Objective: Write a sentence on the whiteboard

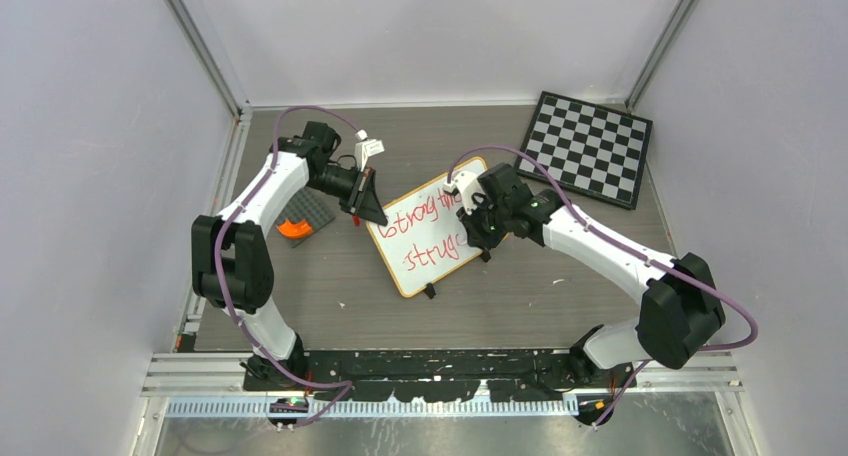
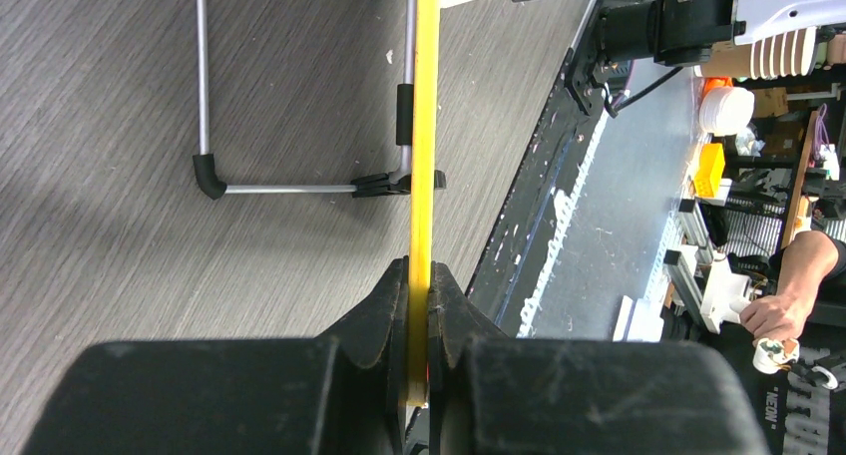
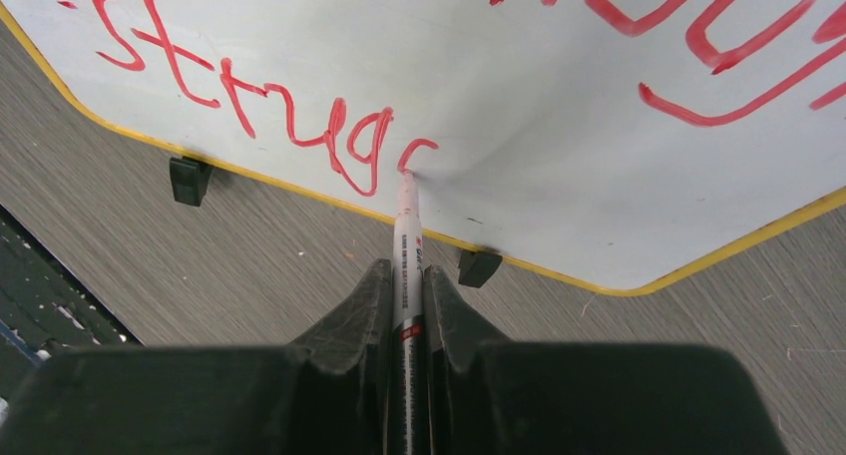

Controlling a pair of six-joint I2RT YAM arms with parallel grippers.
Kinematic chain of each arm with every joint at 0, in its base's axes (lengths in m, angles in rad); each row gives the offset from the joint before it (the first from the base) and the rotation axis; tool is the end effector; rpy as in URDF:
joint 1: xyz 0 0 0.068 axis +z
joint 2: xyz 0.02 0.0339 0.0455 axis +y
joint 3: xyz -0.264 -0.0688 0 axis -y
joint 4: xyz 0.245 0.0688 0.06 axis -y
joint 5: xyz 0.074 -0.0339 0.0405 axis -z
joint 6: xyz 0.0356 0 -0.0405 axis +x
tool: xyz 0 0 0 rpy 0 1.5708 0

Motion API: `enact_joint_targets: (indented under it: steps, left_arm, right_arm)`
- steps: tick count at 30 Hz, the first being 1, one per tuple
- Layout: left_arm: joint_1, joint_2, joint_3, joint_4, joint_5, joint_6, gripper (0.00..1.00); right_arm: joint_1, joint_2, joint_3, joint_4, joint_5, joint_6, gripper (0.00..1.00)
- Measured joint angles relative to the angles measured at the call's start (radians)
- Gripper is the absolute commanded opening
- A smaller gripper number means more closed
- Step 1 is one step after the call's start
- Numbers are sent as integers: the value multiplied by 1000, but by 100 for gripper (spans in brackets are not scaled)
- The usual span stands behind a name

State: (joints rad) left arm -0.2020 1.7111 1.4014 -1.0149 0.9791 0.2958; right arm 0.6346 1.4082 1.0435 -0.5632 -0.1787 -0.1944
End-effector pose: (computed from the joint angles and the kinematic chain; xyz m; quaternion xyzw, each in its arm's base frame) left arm 0.3188 -0.0954 0.2664 0.2717 0.8347 -0.4611 0.1301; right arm 0.2321 0.1788 0.2554 -0.4064 0.8536 0.1513 0.2886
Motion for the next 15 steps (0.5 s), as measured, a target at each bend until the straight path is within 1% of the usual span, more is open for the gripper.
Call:
enact_joint_targets:
  steps: [8,15]
  left_arm:
    - [0,0,0,0,0,0,0]
    - [0,0,0,0,0,0,0]
  right_arm:
    - [-8,2,48,-7,14,-9,0]
    - [-8,5,53,-5,13,-10,0]
